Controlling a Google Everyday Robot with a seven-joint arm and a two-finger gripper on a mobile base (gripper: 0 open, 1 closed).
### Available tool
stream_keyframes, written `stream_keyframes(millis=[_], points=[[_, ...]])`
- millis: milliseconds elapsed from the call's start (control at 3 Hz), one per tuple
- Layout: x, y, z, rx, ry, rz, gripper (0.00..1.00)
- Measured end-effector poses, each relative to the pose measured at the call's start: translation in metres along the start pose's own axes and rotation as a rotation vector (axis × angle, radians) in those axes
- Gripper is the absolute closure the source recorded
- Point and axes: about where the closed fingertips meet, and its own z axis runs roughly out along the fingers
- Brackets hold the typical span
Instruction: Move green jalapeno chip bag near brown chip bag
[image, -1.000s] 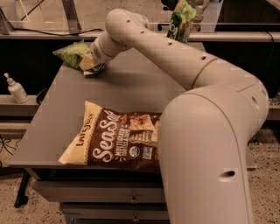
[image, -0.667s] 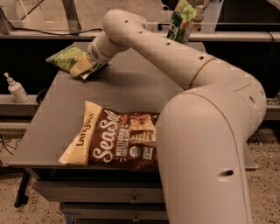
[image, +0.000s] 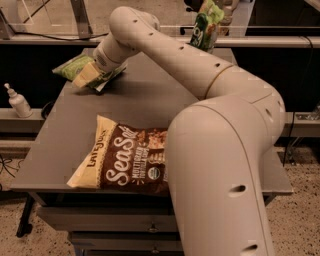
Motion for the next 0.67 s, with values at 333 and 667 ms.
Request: stream_keyframes(millis=[333, 667], points=[[-0.0033, 0.0051, -0.0015, -0.004, 0.023, -0.016, 0.00], [-0.0055, 0.0072, -0.0107, 0.005, 0.052, -0.036, 0.00]])
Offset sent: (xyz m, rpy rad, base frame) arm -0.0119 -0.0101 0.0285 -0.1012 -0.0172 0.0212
